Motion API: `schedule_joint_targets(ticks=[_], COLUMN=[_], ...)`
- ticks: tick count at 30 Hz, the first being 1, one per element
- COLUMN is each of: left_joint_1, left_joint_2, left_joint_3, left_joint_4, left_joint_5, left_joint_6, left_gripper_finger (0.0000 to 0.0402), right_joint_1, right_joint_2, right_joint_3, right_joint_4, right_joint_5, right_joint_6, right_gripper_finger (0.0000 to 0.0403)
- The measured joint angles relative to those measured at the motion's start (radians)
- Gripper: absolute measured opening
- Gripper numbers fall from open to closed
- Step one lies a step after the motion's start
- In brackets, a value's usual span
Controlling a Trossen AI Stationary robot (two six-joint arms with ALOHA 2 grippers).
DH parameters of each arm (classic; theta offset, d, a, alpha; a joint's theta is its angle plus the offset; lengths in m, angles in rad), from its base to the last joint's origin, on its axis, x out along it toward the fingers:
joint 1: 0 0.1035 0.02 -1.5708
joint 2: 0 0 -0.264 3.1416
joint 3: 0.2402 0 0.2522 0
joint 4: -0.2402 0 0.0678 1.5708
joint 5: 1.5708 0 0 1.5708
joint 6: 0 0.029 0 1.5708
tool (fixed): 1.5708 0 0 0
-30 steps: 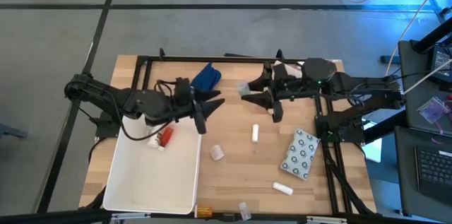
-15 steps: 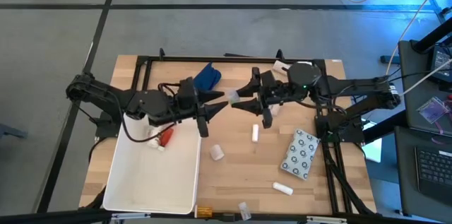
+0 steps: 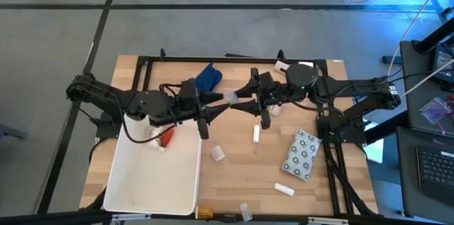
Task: Pick & place medical supplies in basket/bin
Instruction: Put the top transparent medicine bottle into the white bin
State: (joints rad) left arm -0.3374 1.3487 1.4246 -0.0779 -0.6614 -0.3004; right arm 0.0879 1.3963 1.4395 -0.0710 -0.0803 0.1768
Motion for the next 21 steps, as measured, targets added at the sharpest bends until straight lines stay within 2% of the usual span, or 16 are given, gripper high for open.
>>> schedule_joint_targets(ticks=[8,16,21], left_joint_1=[0.0,0.0,-0.003], left_joint_2=[0.0,0.0,0.0], left_joint_3=[0.0,0.0,0.0], left_joint_4=[0.0,0.0,0.0], left_joint_5=[0.0,0.0,0.003], left_joint_6=[-0.003,-0.002,-0.001], left_gripper_finger=[0.0166,0.0231,0.0245], right_joint_1=[0.001,0.001,0.002], right_joint_2=[0.01,0.01,0.01], right_joint_3=[0.0,0.0,0.0], right_joint_4=[0.001,0.024,0.037], right_joint_5=[-0.003,-0.003,-0.003], right_joint_6=[-0.002,-0.002,-0.002], right_gripper_finger=[0.0143,0.0143,0.0143])
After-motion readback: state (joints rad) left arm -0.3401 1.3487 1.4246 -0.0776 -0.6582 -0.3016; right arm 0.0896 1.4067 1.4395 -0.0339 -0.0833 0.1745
